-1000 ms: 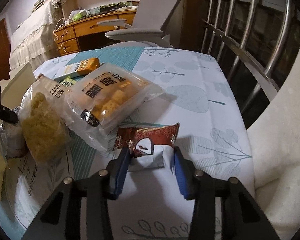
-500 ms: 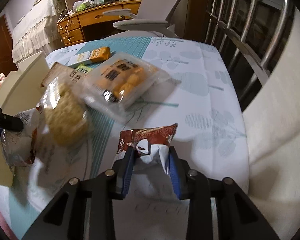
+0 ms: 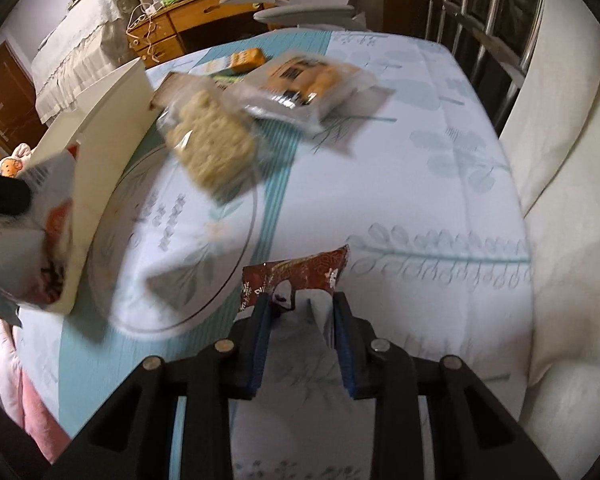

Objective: Organize snacks
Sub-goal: 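Carry white bag over the tray with left tool while right tool carries chocolate wrapper there, then open both tools to release white bag and chocolate wrapper into the tray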

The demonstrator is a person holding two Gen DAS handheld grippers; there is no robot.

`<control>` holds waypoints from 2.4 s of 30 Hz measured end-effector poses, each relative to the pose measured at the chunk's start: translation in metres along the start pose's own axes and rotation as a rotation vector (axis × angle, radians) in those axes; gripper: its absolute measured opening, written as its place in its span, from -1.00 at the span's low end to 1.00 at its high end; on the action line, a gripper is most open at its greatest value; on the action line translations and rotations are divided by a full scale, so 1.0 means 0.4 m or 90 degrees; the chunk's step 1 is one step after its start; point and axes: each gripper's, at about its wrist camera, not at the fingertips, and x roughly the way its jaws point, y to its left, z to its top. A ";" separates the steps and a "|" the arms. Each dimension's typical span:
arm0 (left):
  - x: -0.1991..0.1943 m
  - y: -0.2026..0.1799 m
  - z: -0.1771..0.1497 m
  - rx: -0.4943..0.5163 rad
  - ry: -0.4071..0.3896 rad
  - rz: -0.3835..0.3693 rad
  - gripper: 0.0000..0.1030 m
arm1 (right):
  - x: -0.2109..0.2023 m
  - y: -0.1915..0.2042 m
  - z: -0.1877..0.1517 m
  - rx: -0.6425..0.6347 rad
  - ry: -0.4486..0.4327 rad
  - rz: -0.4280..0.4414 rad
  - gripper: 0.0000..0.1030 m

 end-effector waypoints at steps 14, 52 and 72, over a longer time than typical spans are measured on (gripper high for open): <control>-0.202 0.124 -0.012 0.097 -0.102 -0.041 -0.29 | -0.100 0.113 0.023 -0.004 -0.039 0.016 -0.60; -0.291 0.472 0.212 0.327 -0.156 -0.056 0.28 | -0.185 0.676 0.054 0.062 -0.177 0.070 -0.38; -0.264 0.206 0.231 0.536 -0.020 -0.052 0.58 | -0.223 0.568 0.024 0.109 -0.174 -0.044 0.04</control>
